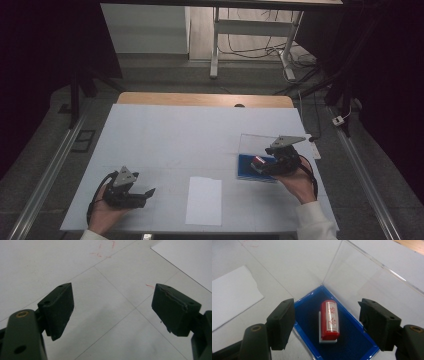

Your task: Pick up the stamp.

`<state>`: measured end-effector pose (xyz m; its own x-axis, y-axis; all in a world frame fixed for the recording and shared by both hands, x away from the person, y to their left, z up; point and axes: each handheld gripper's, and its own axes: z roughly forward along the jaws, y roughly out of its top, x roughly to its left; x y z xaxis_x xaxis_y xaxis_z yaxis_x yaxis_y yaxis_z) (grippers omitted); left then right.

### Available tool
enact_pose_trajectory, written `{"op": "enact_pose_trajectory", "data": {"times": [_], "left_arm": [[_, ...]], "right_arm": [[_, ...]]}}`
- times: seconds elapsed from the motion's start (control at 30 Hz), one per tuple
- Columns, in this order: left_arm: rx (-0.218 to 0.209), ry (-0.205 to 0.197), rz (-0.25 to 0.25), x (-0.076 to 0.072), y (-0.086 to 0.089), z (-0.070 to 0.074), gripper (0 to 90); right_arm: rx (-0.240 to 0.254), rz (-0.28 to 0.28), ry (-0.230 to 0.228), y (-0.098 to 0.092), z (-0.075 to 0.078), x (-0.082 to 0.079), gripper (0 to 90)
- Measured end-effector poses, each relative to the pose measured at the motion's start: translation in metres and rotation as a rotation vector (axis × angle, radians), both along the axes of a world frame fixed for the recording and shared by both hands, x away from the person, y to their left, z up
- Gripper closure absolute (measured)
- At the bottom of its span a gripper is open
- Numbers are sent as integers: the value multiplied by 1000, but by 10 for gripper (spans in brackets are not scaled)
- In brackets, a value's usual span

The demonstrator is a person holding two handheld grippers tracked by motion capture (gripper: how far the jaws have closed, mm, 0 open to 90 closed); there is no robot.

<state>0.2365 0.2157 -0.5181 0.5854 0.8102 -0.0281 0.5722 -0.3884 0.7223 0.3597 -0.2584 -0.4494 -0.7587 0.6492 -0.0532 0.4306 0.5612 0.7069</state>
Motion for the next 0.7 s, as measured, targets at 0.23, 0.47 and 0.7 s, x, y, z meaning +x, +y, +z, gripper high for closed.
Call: {"op": "enact_pose_trajectory", "data": {"times": [0.23, 0.47, 0.7], "left_arm": [[1, -1, -1, 0, 1, 0, 185], [2, -4, -4, 0, 0, 0, 186], [6, -4, -7, -1, 0, 0, 186]], "right_arm": [[-18, -4, 15, 1, -7, 4, 334], [-32, 3, 16, 4, -14, 8, 408], [-48, -11, 15, 5, -16, 9, 486]]}}
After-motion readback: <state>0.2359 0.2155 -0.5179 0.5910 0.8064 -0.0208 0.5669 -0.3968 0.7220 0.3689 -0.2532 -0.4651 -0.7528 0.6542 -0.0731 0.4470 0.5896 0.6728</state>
